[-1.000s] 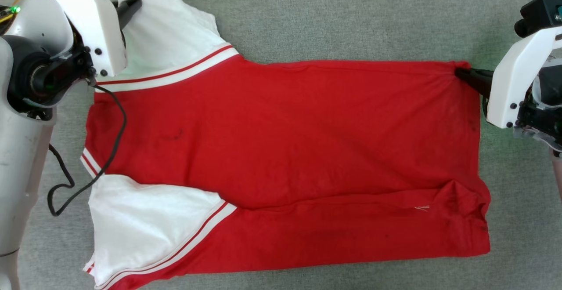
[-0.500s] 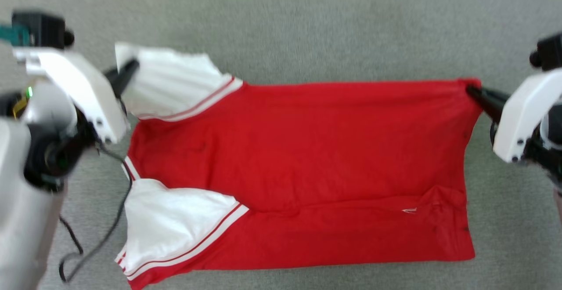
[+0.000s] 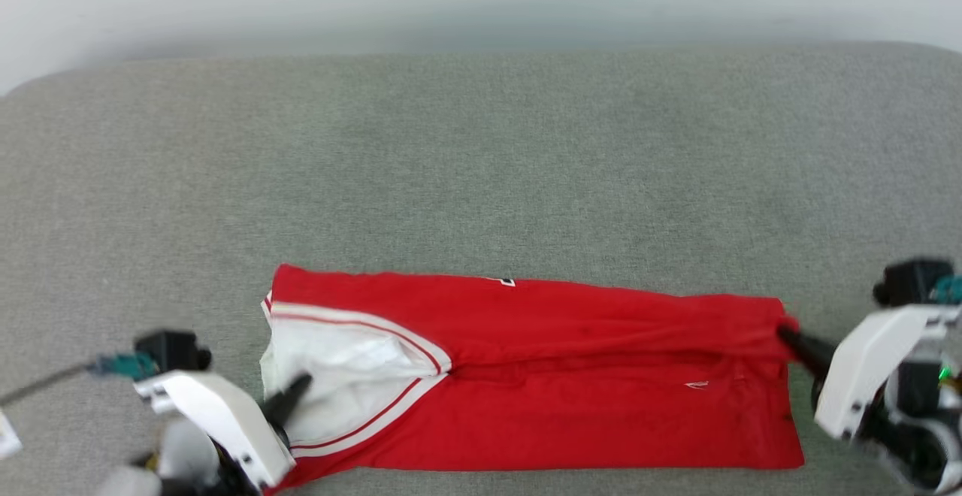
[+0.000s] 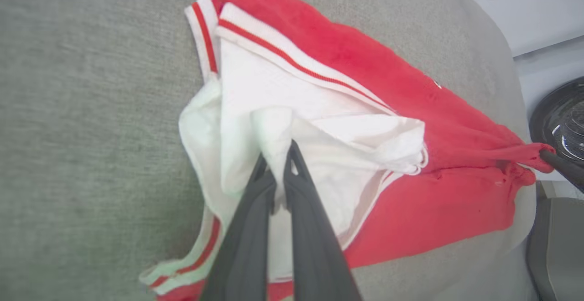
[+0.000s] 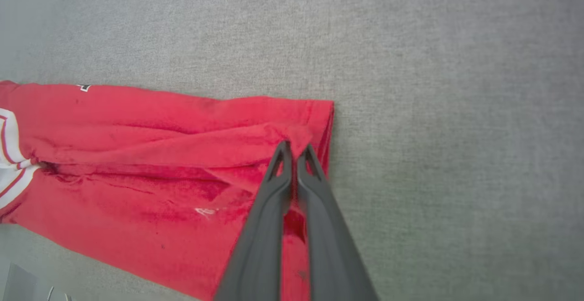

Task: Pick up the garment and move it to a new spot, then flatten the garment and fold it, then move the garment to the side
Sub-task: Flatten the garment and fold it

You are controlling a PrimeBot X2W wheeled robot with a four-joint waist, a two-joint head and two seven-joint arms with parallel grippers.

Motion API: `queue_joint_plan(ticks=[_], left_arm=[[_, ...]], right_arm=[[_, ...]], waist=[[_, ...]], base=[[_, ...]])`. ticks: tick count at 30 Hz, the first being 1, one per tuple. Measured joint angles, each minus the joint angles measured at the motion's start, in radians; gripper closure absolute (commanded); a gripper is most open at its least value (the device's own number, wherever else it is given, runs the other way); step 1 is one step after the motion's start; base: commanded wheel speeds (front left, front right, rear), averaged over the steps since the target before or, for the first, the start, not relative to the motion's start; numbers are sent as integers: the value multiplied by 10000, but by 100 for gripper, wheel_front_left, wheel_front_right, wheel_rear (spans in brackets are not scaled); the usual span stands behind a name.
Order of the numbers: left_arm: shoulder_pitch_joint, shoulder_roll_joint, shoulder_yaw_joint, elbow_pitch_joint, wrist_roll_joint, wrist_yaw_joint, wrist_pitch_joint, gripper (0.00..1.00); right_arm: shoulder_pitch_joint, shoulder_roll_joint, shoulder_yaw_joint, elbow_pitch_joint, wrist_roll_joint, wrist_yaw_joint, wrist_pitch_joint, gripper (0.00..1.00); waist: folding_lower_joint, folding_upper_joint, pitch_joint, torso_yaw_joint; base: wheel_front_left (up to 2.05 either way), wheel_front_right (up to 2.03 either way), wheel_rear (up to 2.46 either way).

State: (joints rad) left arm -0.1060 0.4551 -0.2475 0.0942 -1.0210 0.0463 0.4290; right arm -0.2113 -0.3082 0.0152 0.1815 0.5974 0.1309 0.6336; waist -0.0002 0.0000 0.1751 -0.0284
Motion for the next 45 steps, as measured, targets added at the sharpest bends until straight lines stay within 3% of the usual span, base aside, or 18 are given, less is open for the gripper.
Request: queue_joint_plan(ticks=[1,2,6,11,18,23,32,45], left_arm=[[145,-167,-50,165,-88,-29,-77,63],[250,-322,-96,353,-134,-86,-174,0],[384,-587,-276,980,86,-259,-706,0],[335,-732,-190,1114,846,-364,-2113,0],[128,-836,-155,439,2029,215,-3607,0],[-75,-938,-265,-230,2964,750,-4539,0],[-112,-966,-502,-1356,4675,1684,-6090,0],[-54,-943,-984,-2397,5474,2105,-6197,0]], right_arm=[[186,73,-8,96,31,0,-44,53],[378,155,17,176,69,0,-134,0],[916,324,159,535,221,0,-593,0],[1231,309,265,454,357,0,-1402,0],[1399,-94,-222,-552,460,0,-1939,0],[1396,-443,-1112,-922,347,0,-1281,0],[1554,-629,-2466,-1486,-171,0,915,0],[1431,750,-2079,-464,-290,0,1789,0]], waist=[[0,0,-38,23],[0,0,-62,46],[0,0,-147,91],[0,0,-315,-13],[0,0,-653,-158],[1,0,-877,-183],[1,0,-986,269],[1,0,-373,1419]], base=[[0,0,0],[0,0,0],[0,0,0],[0,0,0],[0,0,0],[0,0,0],[0,0,0],[0,0,0]])
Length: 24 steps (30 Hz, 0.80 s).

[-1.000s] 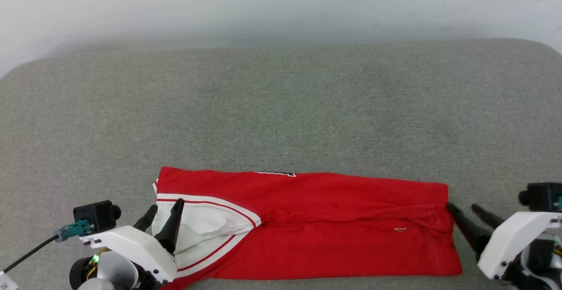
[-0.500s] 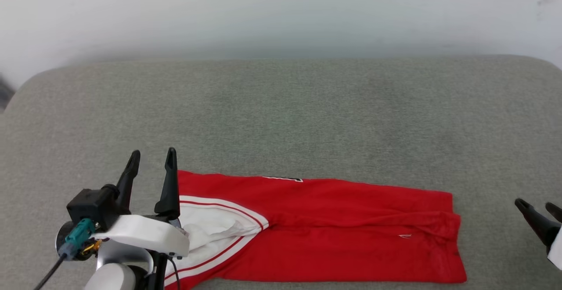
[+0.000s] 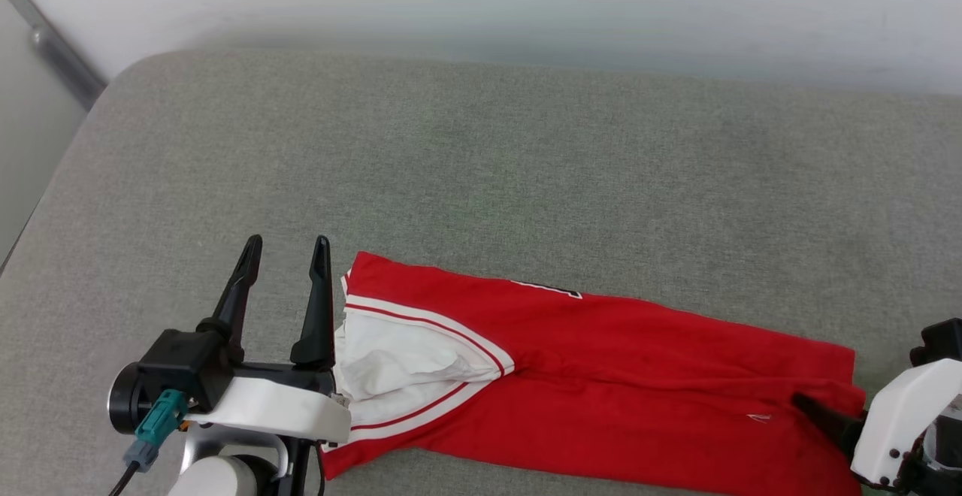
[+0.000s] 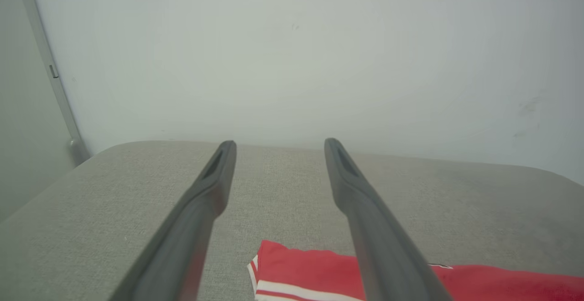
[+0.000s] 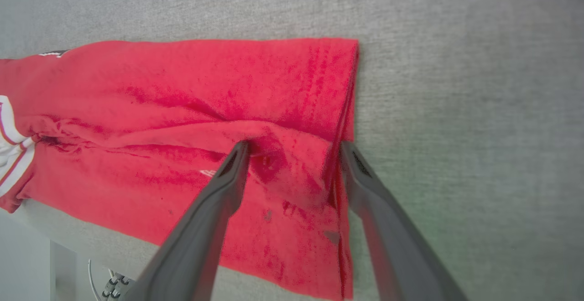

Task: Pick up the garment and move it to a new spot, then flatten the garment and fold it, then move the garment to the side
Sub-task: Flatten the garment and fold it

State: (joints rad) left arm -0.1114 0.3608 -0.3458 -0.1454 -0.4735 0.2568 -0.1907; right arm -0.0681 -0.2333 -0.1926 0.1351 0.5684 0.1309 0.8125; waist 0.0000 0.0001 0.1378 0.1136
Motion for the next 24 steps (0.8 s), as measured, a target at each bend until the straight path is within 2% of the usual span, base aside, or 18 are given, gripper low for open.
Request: queue_joint_plan(ticks=[7,8,9,10,18,24], left_arm=[[4,-19,-88,-144,48,25,-59,0],[4,-15,-102,-146,50,23,-61,0],[4,-17,-117,-148,58,15,-65,0],[4,-15,-132,-148,59,12,-73,0],[59,8,-173,-48,29,27,-42,0],[243,84,-180,-48,17,77,2,0]], right_arm=[[-359,159,274,759,134,2,380,0],[-370,144,351,763,148,2,426,55],[-398,146,399,763,217,2,456,96],[-403,144,453,757,236,2,462,100],[-483,-98,1037,428,408,0,196,100],[-535,-426,859,380,414,2,65,100]], waist=[[0,0,279,210],[0,0,290,206],[0,0,295,194],[0,0,293,177],[0,0,-66,-69],[0,0,-425,-364]], base=[[0,0,0],[0,0,0],[0,0,0],[0,0,0],[0,0,0],[0,0,0]])
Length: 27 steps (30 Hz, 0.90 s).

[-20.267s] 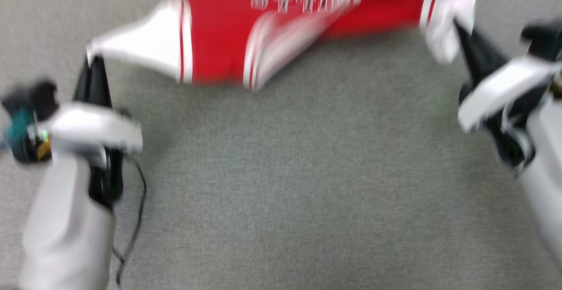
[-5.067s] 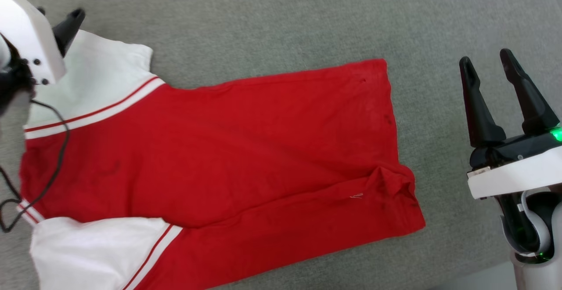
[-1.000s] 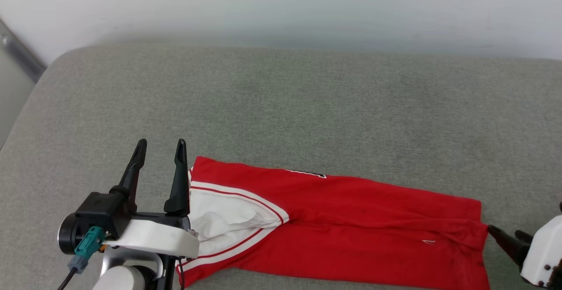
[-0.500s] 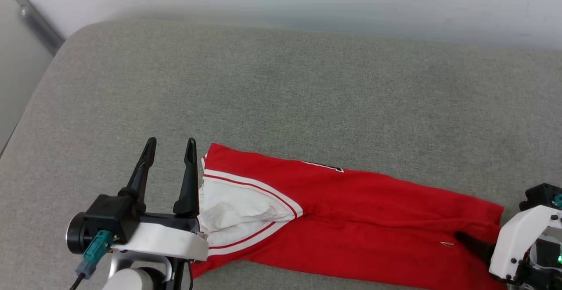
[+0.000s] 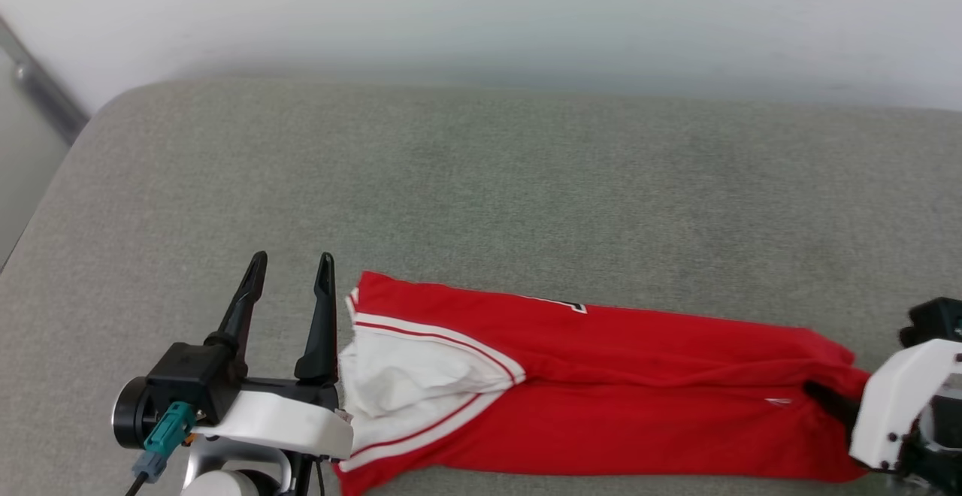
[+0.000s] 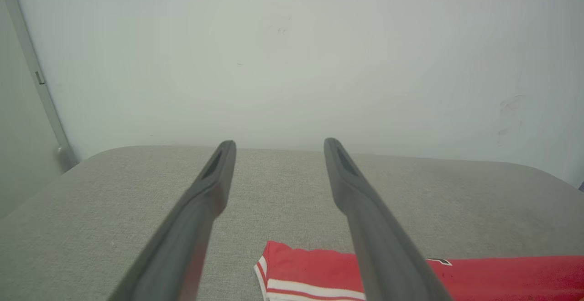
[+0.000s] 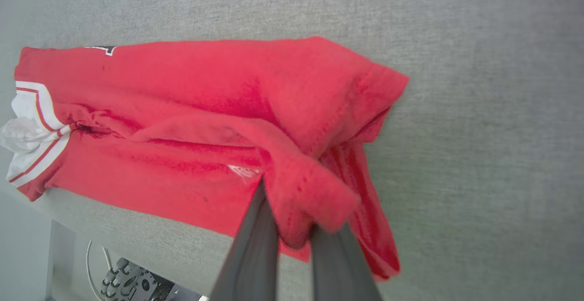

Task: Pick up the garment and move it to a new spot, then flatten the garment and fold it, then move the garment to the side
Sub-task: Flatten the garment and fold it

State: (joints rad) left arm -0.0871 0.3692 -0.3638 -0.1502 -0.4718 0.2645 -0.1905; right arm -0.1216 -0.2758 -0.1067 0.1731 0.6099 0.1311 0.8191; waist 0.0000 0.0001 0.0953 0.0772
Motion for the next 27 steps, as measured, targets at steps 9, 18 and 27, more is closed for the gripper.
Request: queue_joint_plan(ticks=[9,18,27], left_arm=[[187,81,-113,-107,0,86,132,0],[199,67,-213,-86,-6,86,176,0],[157,79,-345,-98,-33,59,288,0]], right_arm=[[81,-276,-1894,12,-424,0,134,100],[-81,1390,-3346,-414,1620,-2,1710,100],[-537,2222,-3137,84,3900,-2,3007,100]], waist=[[0,0,-277,-477],[0,0,-446,-684],[0,0,-480,-431]], base=[[0,0,0],[0,0,0],[0,0,0]])
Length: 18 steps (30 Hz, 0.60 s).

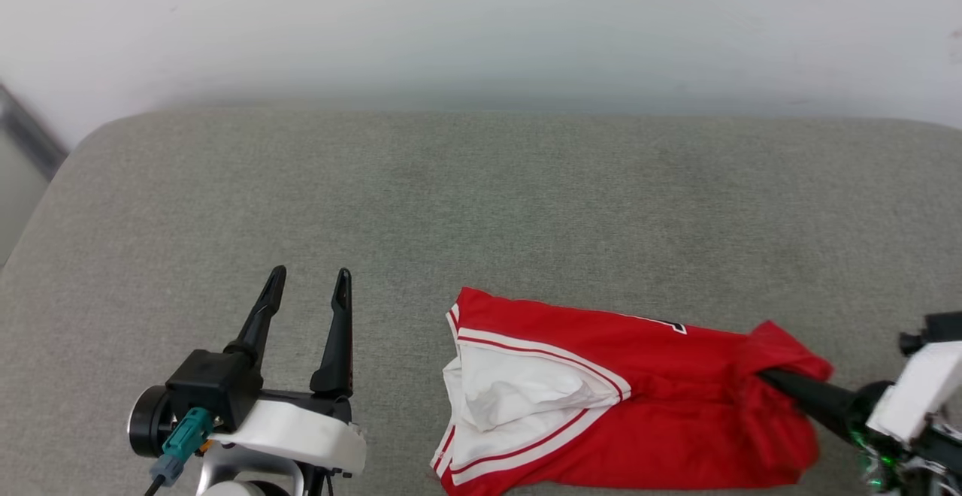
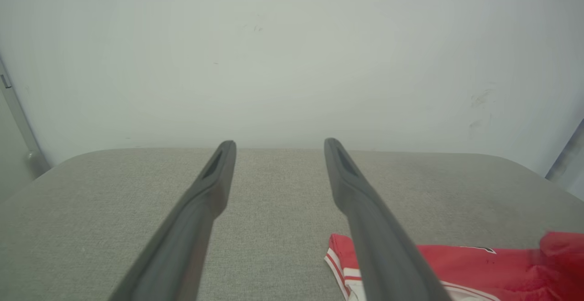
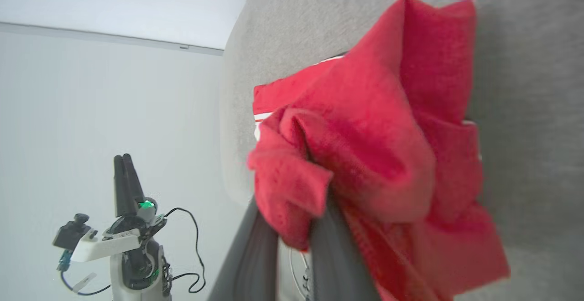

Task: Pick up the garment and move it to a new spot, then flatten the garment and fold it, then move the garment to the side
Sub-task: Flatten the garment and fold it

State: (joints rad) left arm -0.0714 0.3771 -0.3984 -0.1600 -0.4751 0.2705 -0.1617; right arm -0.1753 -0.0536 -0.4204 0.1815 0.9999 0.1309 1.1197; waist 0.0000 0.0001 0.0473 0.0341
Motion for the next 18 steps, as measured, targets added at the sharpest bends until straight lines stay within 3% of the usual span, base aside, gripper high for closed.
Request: queue_joint_plan(ticks=[7,16,17,18], left_arm=[[-309,-117,-144,148,-4,-128,-59,0],[-610,-280,-230,408,-63,-238,-153,0],[-616,-286,-232,428,-71,-242,-176,0],[-625,-293,-234,454,-77,-244,-186,0]], right_arm=[[-499,12,2405,1720,2364,0,-1229,100],[-1385,25,5908,2846,3570,0,-3196,100],[-1479,25,6144,2928,3597,0,-3421,77],[-1574,25,6358,3010,3572,0,-3684,24]], waist=[[0,0,243,408],[0,0,619,910],[0,-1,656,947],[0,0,693,983]], base=[[0,0,0],[0,0,0],[0,0,0],[0,0,0]])
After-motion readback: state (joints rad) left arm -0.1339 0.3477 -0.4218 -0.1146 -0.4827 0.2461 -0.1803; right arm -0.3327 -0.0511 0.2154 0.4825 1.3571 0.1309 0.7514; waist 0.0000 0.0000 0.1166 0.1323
